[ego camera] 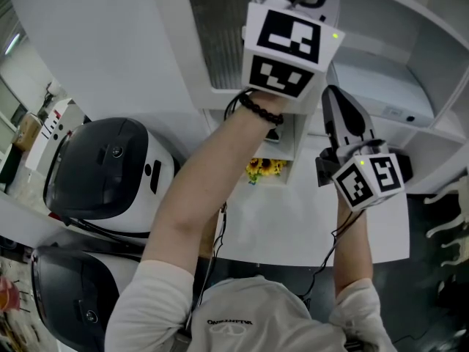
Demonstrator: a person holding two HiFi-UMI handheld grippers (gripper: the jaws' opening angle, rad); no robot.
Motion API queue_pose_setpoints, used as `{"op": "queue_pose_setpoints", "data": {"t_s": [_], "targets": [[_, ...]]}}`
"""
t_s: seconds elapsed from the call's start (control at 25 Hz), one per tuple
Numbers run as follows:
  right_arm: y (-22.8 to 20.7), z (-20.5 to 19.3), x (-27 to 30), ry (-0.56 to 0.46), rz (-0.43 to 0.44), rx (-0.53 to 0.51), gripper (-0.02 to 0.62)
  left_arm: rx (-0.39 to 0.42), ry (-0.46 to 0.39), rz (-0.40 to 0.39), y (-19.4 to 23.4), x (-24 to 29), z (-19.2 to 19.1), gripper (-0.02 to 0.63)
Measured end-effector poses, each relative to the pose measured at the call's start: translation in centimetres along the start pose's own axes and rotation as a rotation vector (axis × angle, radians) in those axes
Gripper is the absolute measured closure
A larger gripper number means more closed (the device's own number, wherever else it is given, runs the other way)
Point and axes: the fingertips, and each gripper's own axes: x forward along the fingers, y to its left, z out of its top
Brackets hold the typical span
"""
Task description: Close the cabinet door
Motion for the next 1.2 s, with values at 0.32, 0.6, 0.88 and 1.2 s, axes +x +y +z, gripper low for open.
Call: {"op": "queue_pose_setpoints", "data": {"t_s": [0.32,0.6,0.88,1.2], "targets": [[0.0,0.2,-1.3,0.008,-0.021,-0.002,0.584,-0.021,-0.009,-0.035,-0.2,-0.1,0.2,0.522],[0.7,0.5,-2.6,0.006,-0.034,0.003,0.584,-0.021,-0.068,-0.04,-0.1,-2.4,0.3,0.564],[1.4,0.2,-4.1,0.02,-0.045,0.004,0.584,-0.029,-0.105,-0.028,-0.8,-7.1,0.6,0.601],[2.3,-0.3,-6.8,0.027,-0.093,-0.024,0.584,-0.133,-0.134,-0.061,-2.7,-15.6,-0.4,0.603]]}}
